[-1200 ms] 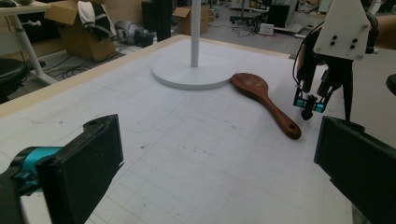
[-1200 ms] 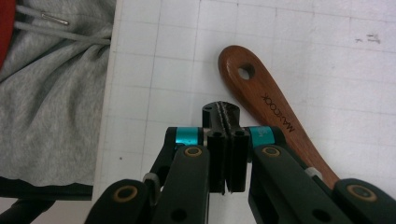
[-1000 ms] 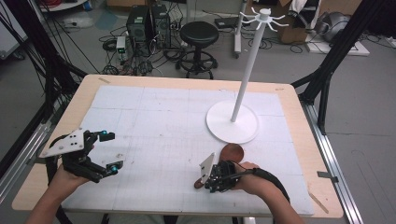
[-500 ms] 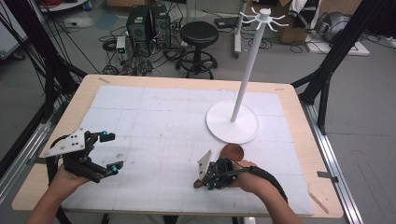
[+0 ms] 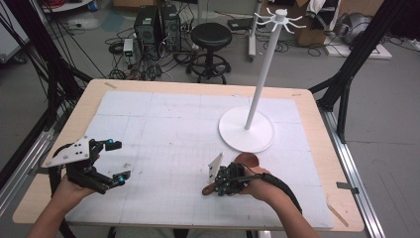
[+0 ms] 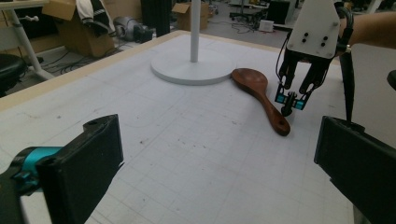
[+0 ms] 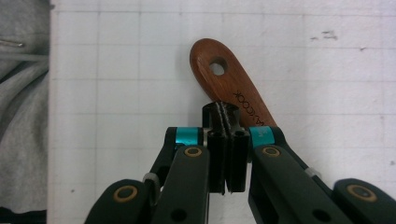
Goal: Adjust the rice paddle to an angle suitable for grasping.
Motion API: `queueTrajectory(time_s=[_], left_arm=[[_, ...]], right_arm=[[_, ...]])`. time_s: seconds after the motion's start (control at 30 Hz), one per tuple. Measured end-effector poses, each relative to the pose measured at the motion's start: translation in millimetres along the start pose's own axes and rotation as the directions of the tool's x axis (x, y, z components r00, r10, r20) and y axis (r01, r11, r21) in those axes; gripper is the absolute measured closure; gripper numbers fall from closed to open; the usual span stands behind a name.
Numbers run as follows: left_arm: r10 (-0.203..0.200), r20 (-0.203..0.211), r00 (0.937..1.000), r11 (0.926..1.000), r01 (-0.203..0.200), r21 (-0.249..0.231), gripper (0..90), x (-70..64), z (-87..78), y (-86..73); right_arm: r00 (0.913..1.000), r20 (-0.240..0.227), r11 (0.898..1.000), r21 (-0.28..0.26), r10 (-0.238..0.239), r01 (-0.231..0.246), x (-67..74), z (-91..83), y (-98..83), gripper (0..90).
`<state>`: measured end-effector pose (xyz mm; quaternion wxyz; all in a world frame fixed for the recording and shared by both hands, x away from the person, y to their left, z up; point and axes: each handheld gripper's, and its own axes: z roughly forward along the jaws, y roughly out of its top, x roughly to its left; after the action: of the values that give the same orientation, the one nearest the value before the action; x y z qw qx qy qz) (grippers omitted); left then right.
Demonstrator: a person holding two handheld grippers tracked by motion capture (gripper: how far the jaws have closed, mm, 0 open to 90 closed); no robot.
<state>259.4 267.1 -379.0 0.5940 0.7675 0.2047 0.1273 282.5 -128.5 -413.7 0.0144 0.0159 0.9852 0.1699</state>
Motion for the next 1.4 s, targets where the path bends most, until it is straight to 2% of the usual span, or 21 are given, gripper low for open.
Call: queueTrajectory(time_s=[0.17,0.4,0.63,1.03,1.23,1.33,1.4], left_arm=[[-0.001,0.001,1.0000,1.0000,0.001,-0.003,1.7,-0.2,0.1,-0.1],[0.005,0.002,1.0000,1.0000,-0.005,0.001,1.8,0.0,0.1,-0.1],[0.003,0.002,1.0000,1.0000,-0.003,0.001,1.8,0.0,0.1,-0.1],[0.002,0.003,1.0000,1.0000,-0.002,0.001,1.8,-0.2,-0.5,-0.4],[0.002,0.005,1.0000,1.0000,-0.002,-0.002,1.7,-0.5,-1.4,-0.8],[-0.002,0.003,1.0000,1.0000,0.002,-0.002,1.8,-0.5,-1.8,-0.9],[-0.002,0.002,1.0000,1.0000,0.002,-0.001,1.8,-0.3,-1.8,-1.0]], right_arm=[[0.9998,0.006,1.000,-0.003,0.017,-0.017,-3.5,1.3,2.2,89.4],[0.9977,0.015,0.998,0.001,0.067,-0.067,-10.4,2.5,4.7,89.5],[0.9962,0.021,0.996,0.005,0.084,-0.085,-16.0,3.4,6.2,89.5],[0.9889,0.050,0.990,0.011,0.140,-0.140,-30.4,4.4,11.8,89.5],[0.9875,0.037,0.988,0.007,0.153,-0.153,-33.8,3.8,9.9,89.5],[0.9863,0.032,0.987,-0.011,0.162,-0.162,-34.0,-0.7,7.6,89.5],[0.9836,0.037,0.984,-0.044,0.176,-0.175,-36.7,-9.9,3.7,89.5]])
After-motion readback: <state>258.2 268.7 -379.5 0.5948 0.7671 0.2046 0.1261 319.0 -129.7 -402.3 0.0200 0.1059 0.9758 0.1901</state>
